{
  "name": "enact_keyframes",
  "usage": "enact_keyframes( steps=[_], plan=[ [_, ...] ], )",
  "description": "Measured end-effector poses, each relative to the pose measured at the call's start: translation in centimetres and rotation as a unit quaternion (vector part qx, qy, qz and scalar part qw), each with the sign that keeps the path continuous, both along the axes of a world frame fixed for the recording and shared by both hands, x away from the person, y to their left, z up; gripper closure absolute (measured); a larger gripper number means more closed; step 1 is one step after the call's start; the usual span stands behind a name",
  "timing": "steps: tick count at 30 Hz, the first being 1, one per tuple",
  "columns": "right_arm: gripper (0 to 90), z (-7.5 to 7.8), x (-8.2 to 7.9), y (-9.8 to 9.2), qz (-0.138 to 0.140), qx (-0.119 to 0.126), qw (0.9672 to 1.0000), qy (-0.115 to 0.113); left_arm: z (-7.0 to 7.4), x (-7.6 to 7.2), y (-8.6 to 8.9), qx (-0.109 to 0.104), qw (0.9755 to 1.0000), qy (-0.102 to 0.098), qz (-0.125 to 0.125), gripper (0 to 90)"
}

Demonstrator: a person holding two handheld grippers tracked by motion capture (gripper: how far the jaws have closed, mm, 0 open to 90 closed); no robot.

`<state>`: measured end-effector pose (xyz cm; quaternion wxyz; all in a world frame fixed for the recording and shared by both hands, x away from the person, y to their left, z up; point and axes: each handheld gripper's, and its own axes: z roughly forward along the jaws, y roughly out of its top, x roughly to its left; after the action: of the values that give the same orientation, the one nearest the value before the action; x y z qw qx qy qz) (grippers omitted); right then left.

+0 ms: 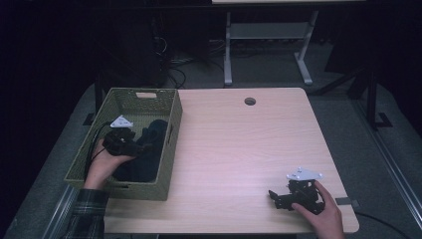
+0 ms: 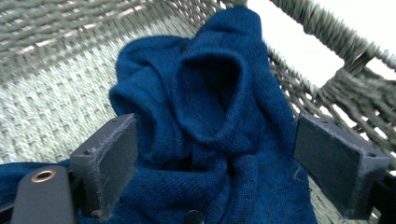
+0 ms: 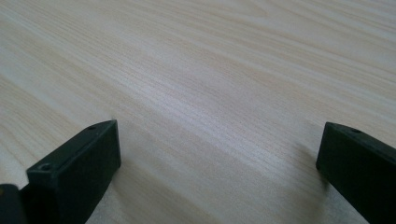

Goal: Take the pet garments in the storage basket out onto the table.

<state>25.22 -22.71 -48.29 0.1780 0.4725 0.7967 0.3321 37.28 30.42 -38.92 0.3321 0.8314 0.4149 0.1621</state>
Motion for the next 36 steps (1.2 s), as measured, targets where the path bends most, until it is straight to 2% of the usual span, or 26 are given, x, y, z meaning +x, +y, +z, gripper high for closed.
enact_keyframes(
  steps=[7,8,10,13,25,26,28,30,32,33,36],
  plan=[
    [0.0,0.0,0.0,0.0,0.0,0.0,1.0,0.0,-1.0,0.4,-0.8,0.035,0.9991,0.021,-0.011,13.7],
    [0.0,0.0,0.0,0.0,0.0,0.0,1.0,0.0,-1.0,0.4,-0.8,0.035,0.9991,0.021,-0.011,13.7],
    [0.0,0.0,0.0,0.0,0.0,0.0,1.0,0.0,-1.4,0.5,-1.1,0.049,0.998,0.035,-0.018,13.6],
    [0.0,0.0,0.0,0.0,0.0,0.0,1.0,0.0,-1.9,0.6,-1.3,0.06,0.9966,0.05,-0.025,13.6],
    [0.0,0.0,0.0,0.0,0.0,0.0,1.0,0.0,-2.9,0.9,-1.5,0.072,0.9933,0.084,-0.033,13.7],
    [0.0,0.0,0.0,0.0,0.0,0.0,1.0,0.0,-3.1,0.9,-1.6,0.081,0.992,0.09,-0.036,13.7],
    [0.0,0.0,0.0,0.0,0.0,0.0,1.0,0.0,-3.2,0.9,-1.7,0.083,0.9916,0.092,-0.037,13.7],
    [0.0,0.0,0.0,0.0,0.0,0.0,1.0,0.0,-3.7,0.9,-1.9,0.09,0.9888,0.113,-0.039,13.7],
    [0.0,0.0,0.0,0.0,0.0,0.0,1.0,0.0,-4.0,1.0,-2.1,0.108,0.9843,0.131,-0.048,13.7],
    [0.0,0.0,0.0,0.0,0.0,0.0,1.0,0.0,-4.2,1.0,-2.3,0.116,0.9829,0.134,-0.05,13.7],
    [0.0,0.0,0.0,0.0,0.0,0.0,1.0,0.0,-4.3,1.0,-2.4,0.12,0.9819,0.138,-0.048,13.7]
  ],
)
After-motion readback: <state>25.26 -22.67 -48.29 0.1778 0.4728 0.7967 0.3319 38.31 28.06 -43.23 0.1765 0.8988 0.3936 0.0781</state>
